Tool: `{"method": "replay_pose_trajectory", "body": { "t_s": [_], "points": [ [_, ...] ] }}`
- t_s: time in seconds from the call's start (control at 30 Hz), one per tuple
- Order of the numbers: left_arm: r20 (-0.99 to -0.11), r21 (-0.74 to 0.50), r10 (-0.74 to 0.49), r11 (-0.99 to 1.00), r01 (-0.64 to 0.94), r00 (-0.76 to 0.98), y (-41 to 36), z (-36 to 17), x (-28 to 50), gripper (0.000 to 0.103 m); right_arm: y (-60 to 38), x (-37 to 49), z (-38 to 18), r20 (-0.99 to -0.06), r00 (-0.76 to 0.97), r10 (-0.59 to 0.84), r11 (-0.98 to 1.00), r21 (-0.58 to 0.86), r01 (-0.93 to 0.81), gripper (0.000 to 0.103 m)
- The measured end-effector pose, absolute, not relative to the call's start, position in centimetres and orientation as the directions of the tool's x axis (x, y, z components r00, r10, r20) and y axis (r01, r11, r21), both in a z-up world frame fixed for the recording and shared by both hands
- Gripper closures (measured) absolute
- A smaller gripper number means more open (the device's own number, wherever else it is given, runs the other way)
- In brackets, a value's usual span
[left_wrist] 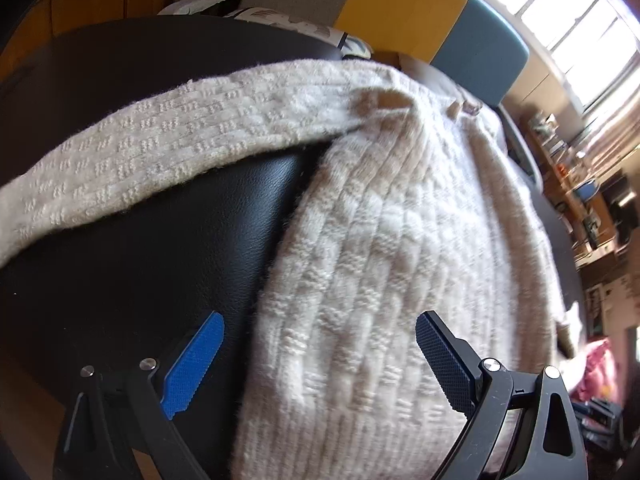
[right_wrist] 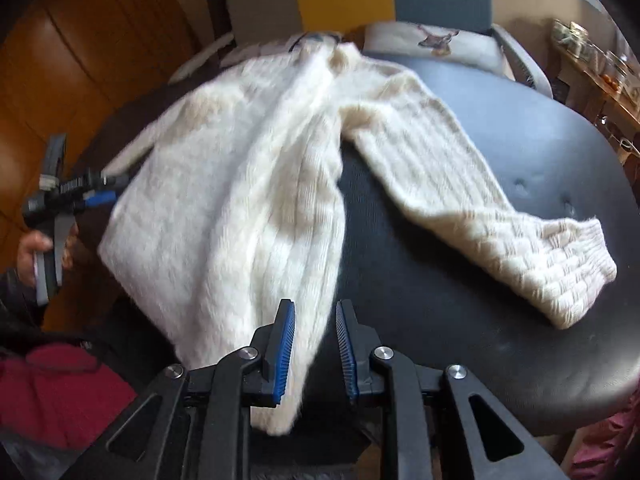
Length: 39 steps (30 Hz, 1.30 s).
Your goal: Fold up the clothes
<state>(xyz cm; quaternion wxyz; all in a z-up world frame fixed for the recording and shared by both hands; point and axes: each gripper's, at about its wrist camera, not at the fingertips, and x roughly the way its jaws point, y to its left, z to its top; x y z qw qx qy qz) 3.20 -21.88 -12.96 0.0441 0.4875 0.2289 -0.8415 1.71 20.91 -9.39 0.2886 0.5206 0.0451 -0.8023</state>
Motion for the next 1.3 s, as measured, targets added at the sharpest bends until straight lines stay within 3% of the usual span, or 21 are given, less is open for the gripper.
{"method": "replay_pose_trajectory", "body": {
  "t_s": [0.17,0.27,0.3,0.4,0.7,0.9,0.93,1.0,1.13,1.3],
  "points": [
    [-0.789,-0.316,0.157,-0.933,0.173,-0.594,-19.4,-10.9,2.3,0.006,17.2,-5.8,-9.6,-0.796,-0.397,-0.457,-0.841,0.241,0.484,0.082],
    [-0.796,-0.301,0.175,-0.945,0.127,-0.58,-18.2,-11.2,1.4,0.006,15.6,-10.4,-11.8,-0.842,-0.444,-0.307,-0.909,0.121,0.398,0.082],
    [-0.803,-0.298,0.176,-0.946,0.128,-0.57,-18.1,-11.6,1.4,0.006,16.1,-11.7,-12.8,-0.863,-0.409,-0.296,-0.918,0.139,0.371,0.082],
    [-0.822,-0.29,0.178,-0.948,0.13,-0.541,-17.7,-12.7,1.2,0.006,17.4,-14.0,-15.7,-0.908,-0.373,-0.189,-0.948,0.07,0.31,0.09],
    [-0.863,-0.245,0.155,-0.961,0.131,-0.481,-16.6,-14.8,0.8,0.006,21.5,-19.9,-16.5,-0.9,-0.43,-0.073,-0.967,-0.041,0.251,0.095],
    [-0.833,-0.319,0.205,-0.937,0.143,-0.514,-17.8,-14.2,0.4,0.009,22.6,-19.5,-12.9,-0.861,-0.474,-0.183,-0.962,0.058,0.266,0.087],
    [-0.813,-0.341,0.211,-0.928,0.15,-0.543,-18.7,-13.3,0.6,0.011,22.0,-18.6,-11.6,-0.839,-0.49,-0.237,-0.95,0.095,0.297,0.081],
    [-0.779,-0.362,0.196,-0.916,0.171,-0.596,-20.6,-11.8,0.8,0.011,19.8,-16.4,-9.5,-0.794,-0.496,-0.351,-0.91,0.164,0.381,0.081],
    [-0.773,-0.324,0.05,-0.888,0.325,-0.633,-27.6,-10.3,0.9,0.011,12.5,-11.5,-8.1,-0.737,-0.415,-0.533,-0.786,0.25,0.565,0.081],
    [-0.824,-0.176,-0.234,-0.761,0.625,-0.516,-38.9,-10.6,3.2,0.012,4.6,-7.0,-10.5,-0.754,-0.3,-0.585,-0.683,0.259,0.683,0.081]
  ]
}}
